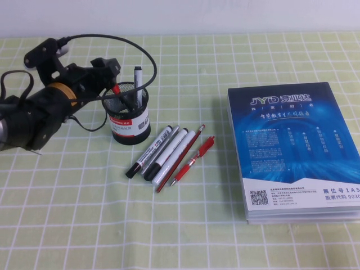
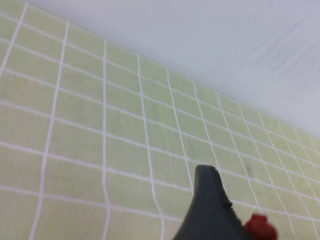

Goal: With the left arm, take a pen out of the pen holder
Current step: Pick up the pen from the pen holder

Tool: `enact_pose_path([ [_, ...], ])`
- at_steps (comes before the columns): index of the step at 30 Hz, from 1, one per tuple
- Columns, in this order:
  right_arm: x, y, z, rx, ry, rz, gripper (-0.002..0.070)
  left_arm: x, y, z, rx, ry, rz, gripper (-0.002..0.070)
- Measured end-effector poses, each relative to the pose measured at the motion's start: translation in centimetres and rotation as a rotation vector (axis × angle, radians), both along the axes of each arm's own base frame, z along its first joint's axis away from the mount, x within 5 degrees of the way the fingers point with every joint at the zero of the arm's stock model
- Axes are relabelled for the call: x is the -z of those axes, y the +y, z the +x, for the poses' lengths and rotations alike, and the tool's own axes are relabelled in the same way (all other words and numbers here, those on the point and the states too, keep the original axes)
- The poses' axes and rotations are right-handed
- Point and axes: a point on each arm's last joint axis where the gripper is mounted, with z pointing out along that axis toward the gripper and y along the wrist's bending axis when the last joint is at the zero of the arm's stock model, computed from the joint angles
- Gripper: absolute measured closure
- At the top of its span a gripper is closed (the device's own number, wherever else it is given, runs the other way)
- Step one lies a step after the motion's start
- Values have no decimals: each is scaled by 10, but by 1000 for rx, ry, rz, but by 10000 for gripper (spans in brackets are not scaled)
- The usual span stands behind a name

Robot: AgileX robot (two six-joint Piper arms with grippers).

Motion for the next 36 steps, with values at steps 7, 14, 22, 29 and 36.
enact_pose_path([
  [7, 0, 0, 0, 0, 0, 0, 691, 9, -2, 1, 16, 28, 4, 276],
  [14, 0, 0, 0, 0, 0, 0, 691, 9, -2, 1, 20, 29, 9, 295],
  [22, 0, 0, 0, 0, 0, 0, 691, 15, -3, 1, 25, 41, 9, 297],
  [29, 0, 0, 0, 0, 0, 0, 691, 20, -9, 2, 43, 38, -11, 297],
  [36, 0, 0, 0, 0, 0, 0, 691, 20, -9, 2, 42, 40, -11, 297],
])
